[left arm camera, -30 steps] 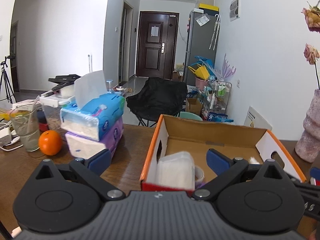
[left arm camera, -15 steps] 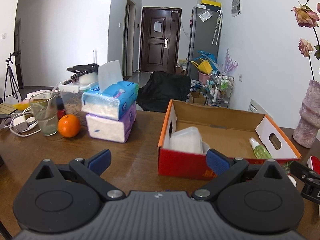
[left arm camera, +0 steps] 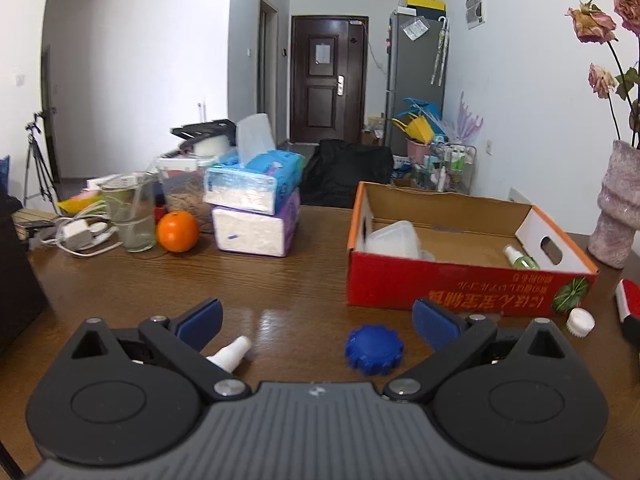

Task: Organize rigid objects
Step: 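Withdraw both tools from the box and reach toward the remaining table items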

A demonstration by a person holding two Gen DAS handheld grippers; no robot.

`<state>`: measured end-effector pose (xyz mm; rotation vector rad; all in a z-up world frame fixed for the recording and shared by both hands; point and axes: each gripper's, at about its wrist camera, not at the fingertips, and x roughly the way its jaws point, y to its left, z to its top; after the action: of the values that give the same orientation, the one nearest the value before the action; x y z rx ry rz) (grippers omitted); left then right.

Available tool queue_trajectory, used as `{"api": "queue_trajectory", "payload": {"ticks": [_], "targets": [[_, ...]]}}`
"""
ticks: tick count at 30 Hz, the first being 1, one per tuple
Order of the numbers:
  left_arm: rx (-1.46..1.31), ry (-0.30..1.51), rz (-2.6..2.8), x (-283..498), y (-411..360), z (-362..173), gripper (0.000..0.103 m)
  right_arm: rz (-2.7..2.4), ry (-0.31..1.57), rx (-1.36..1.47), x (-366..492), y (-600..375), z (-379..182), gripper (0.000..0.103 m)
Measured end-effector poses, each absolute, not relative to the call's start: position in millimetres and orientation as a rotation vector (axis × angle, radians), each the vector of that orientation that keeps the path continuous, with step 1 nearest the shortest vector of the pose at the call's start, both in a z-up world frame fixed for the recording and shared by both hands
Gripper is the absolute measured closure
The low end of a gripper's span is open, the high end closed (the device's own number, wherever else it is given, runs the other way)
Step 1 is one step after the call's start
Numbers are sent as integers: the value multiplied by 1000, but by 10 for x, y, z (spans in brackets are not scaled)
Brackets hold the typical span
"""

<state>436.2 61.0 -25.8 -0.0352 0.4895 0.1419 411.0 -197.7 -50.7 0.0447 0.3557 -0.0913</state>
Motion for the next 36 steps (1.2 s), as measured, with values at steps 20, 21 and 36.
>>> {"api": "queue_trajectory", "payload": {"ticks": [20,21,36], "targets": [[-61,457,169,3574,991,-415,0,-219,390,49,3416,-2392,-756,0],[-62,459,173,3566,1013,-427,0,-232,394,54,3402,-2430,-766,0],[-108,479,221,3538,1345,-511,0,-315,446,40,3309,-2727,-877,0]]}}
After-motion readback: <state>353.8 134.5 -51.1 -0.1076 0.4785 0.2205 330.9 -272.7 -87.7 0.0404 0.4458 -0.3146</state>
